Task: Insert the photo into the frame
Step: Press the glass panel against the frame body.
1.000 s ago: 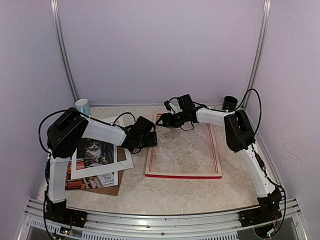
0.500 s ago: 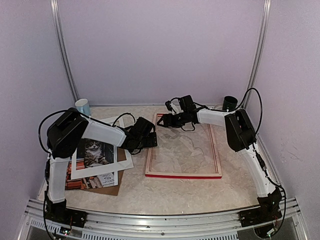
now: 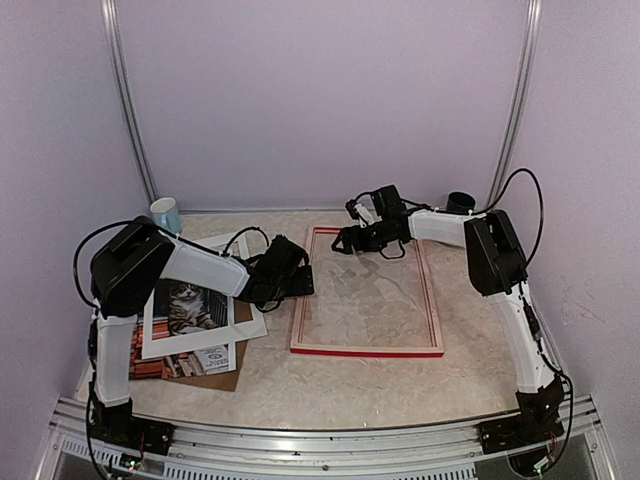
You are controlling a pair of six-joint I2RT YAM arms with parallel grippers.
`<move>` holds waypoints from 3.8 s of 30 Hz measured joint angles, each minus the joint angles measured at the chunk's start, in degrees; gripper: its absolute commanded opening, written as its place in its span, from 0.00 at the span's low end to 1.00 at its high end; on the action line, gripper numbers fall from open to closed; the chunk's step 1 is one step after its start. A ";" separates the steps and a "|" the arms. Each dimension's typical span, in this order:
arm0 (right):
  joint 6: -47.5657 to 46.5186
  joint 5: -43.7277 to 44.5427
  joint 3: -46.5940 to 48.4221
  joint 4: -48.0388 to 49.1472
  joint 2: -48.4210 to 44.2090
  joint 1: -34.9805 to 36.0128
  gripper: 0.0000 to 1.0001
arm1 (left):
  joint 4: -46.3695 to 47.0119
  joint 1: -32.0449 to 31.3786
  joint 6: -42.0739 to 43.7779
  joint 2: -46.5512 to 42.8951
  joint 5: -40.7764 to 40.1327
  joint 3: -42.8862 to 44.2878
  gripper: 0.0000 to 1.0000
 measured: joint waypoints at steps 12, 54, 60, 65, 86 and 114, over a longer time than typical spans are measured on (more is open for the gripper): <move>-18.95 13.57 -30.97 -10.38 -30.95 9.62 0.99 | 3.21 -2.45 1.33 -3.23 -1.18 -3.06 0.99; -27.47 34.62 -41.59 -20.00 -33.53 24.63 0.99 | 12.26 -0.02 -0.37 -9.55 2.05 -13.27 0.99; -27.21 35.60 -41.55 -19.67 -33.38 24.63 0.99 | 12.33 -0.02 -0.42 -9.55 2.08 -13.46 0.99; -27.04 38.05 -40.85 -18.23 -33.40 24.22 0.99 | 12.39 -0.02 -0.42 -9.55 2.10 -13.51 0.99; -24.79 48.78 -23.10 -8.66 -18.67 17.62 0.99 | 13.18 -0.02 -0.44 -9.55 2.29 -13.90 0.99; -18.27 51.80 10.80 -12.61 3.72 1.29 0.99 | 13.94 -0.02 -0.44 -9.55 2.34 -14.08 0.99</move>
